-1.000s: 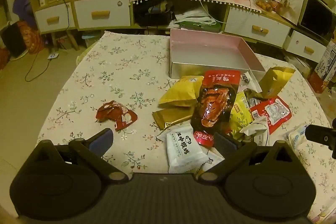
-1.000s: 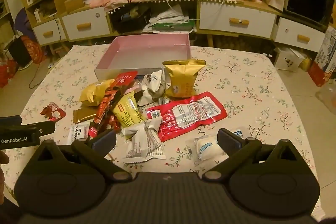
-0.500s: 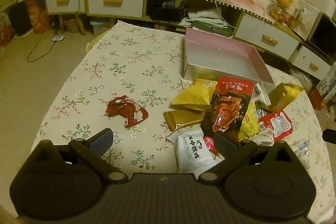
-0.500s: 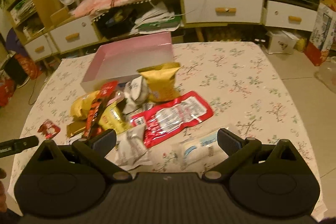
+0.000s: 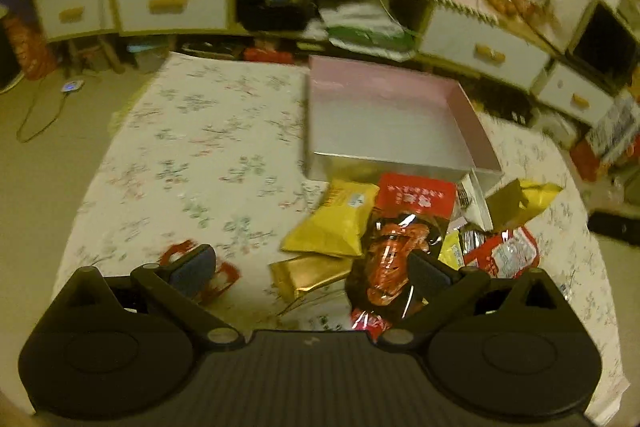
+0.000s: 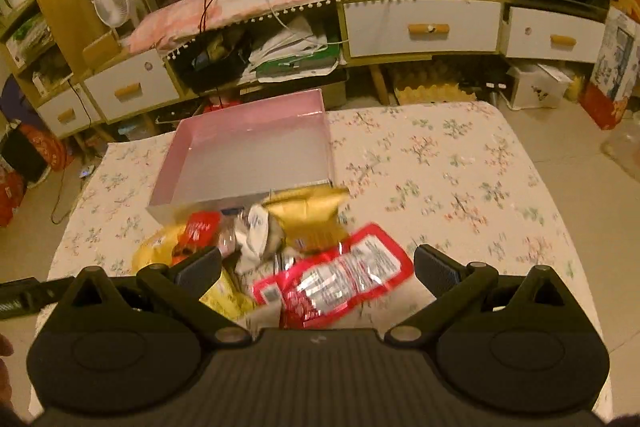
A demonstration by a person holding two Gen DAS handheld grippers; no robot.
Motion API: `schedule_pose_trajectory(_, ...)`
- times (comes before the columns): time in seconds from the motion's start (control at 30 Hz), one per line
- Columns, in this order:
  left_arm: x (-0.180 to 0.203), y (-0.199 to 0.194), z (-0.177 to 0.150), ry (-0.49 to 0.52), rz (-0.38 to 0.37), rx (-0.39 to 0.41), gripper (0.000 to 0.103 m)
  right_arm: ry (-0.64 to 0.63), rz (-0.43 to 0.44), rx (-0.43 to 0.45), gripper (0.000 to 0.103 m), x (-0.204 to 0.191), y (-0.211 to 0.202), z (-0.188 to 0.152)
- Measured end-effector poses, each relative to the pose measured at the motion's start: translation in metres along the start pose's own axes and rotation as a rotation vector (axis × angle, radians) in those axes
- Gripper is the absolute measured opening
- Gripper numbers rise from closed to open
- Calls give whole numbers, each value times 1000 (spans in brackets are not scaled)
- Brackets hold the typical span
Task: Organize snacks
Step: 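Reach both tools into the snack pile toward yellow wrapped cakes, then grasp a yellow cake with the left tool while the right tool grasps another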
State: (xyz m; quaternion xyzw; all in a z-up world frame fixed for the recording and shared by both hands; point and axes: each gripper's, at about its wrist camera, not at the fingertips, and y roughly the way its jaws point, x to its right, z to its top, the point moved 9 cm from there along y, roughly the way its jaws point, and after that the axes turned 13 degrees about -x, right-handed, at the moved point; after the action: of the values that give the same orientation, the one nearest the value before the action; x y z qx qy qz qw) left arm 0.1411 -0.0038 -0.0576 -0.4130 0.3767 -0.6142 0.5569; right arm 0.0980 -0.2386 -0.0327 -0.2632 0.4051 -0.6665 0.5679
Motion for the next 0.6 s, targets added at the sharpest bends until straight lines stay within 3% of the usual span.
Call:
schedule_pose_trajectory(0.2, 7, 53, 17, 63, -1, -105, 103, -77, -57, -7, 100, -10, 36, 17)
schedule_pose_trajectory(0.33, 5, 73, 28, 58, -18, -131, 103, -162, -136, -50, 93, -13, 62, 18)
schedule_pose_trajectory(0.5, 0, 93, 44, 21, -69, -158, 99, -206, -159, -52, 87, -24, 74, 31)
schedule_pose_trajectory(0.6, 3, 106, 44, 21, -78, -192, 94, -226, -163, -52, 78, -29, 80, 36)
